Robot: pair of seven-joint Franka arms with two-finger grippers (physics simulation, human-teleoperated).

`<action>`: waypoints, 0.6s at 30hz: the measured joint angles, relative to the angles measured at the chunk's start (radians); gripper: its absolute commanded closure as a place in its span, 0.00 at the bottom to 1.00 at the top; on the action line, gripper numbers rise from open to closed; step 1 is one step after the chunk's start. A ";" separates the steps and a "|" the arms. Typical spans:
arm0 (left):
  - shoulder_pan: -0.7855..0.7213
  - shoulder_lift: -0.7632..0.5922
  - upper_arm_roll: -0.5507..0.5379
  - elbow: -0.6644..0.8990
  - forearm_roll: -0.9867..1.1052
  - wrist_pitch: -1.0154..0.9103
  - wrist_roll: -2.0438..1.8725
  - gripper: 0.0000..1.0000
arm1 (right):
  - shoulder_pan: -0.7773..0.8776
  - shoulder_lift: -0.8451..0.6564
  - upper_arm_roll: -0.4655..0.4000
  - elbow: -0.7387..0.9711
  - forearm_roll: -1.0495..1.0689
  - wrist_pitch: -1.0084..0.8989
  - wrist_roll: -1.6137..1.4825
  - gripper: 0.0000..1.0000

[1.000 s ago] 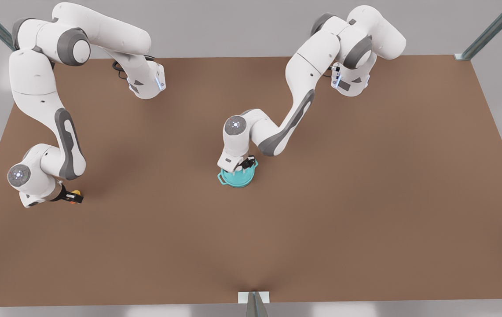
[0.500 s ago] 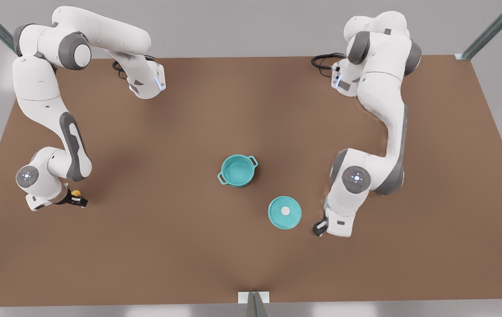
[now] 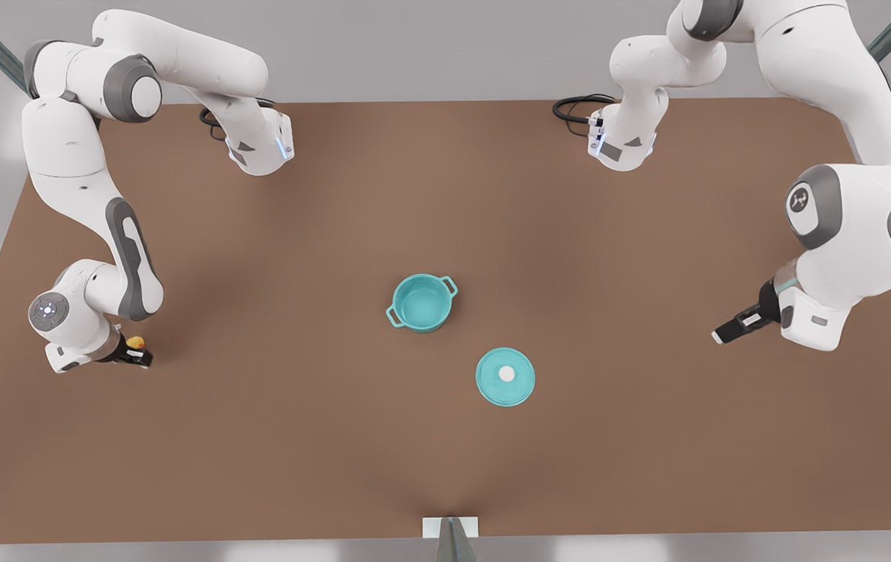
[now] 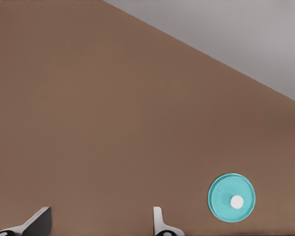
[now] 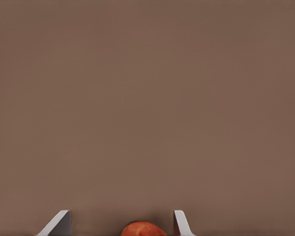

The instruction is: Open the pot lid and put the potato into the pot

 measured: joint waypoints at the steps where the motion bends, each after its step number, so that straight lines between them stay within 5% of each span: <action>1: 0.001 0.002 0.000 0.001 -0.001 0.001 0.020 0.00 | 0.000 -0.002 0.000 -0.003 0.000 0.000 0.000 0.14; 13: 0.015 0.044 0.002 0.006 -0.038 0.016 0.191 0.00 | -0.014 -0.036 0.000 -0.066 -0.017 0.003 -0.002 0.14; 18: 0.015 0.045 0.002 0.006 -0.045 0.021 0.235 0.00 | -0.016 -0.037 0.000 -0.069 -0.023 0.004 -0.003 0.23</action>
